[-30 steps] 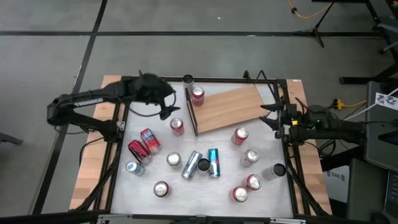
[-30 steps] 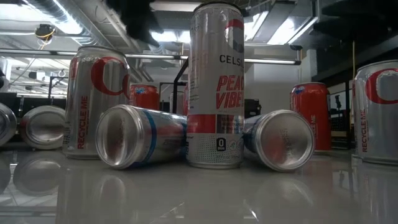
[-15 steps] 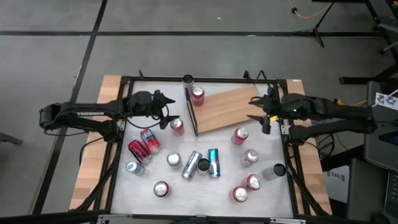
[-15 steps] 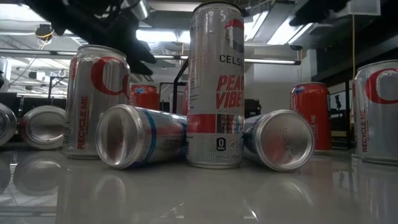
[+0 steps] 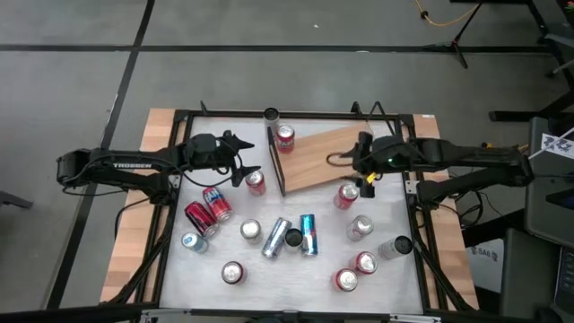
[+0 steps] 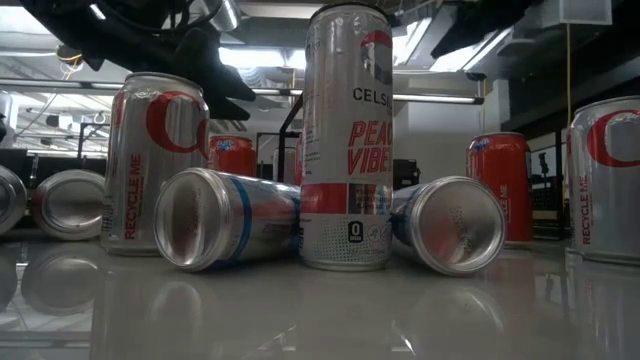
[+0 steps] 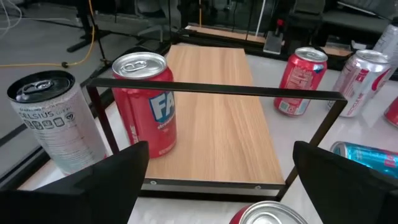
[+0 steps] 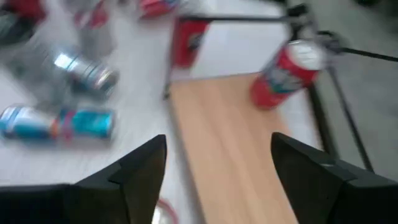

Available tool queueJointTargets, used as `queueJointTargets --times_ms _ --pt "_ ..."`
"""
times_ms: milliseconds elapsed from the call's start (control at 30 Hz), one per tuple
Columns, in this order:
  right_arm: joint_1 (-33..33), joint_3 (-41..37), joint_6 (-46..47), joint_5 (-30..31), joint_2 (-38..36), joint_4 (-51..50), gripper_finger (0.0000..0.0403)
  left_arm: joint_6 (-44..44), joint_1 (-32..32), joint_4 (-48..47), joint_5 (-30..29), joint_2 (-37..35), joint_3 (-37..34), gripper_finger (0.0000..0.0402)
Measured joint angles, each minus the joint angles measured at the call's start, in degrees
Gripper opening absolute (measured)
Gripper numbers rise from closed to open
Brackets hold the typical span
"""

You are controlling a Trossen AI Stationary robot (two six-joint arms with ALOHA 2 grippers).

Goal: Place canned beverage on shelf
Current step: Put the middle right orange soda can on the shelf

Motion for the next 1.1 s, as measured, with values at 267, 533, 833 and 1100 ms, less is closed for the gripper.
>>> queueJointTargets --times_ms 267,533,833,1100 --pt "0.02 0.00 -3.86 1.62 4.45 0.14 0.0362 0.02 0.00 -0.11 0.00 0.00 0.00 0.0389" --pt "0.02 0.00 -5.82 2.75 4.76 -2.02 0.0396 -0.04 0.00 -0.22 0.00 0.02 0.00 0.0389" --pt "0.02 0.00 -7.16 3.66 4.65 -3.60 0.0382 -0.14 0.00 -0.26 0.00 0.02 0.00 0.0389" --pt "0.06 0.00 -29.73 -8.29 5.13 -13.34 0.0381 -0.42 0.01 -0.29 0.00 0.02 0.00 0.0389"
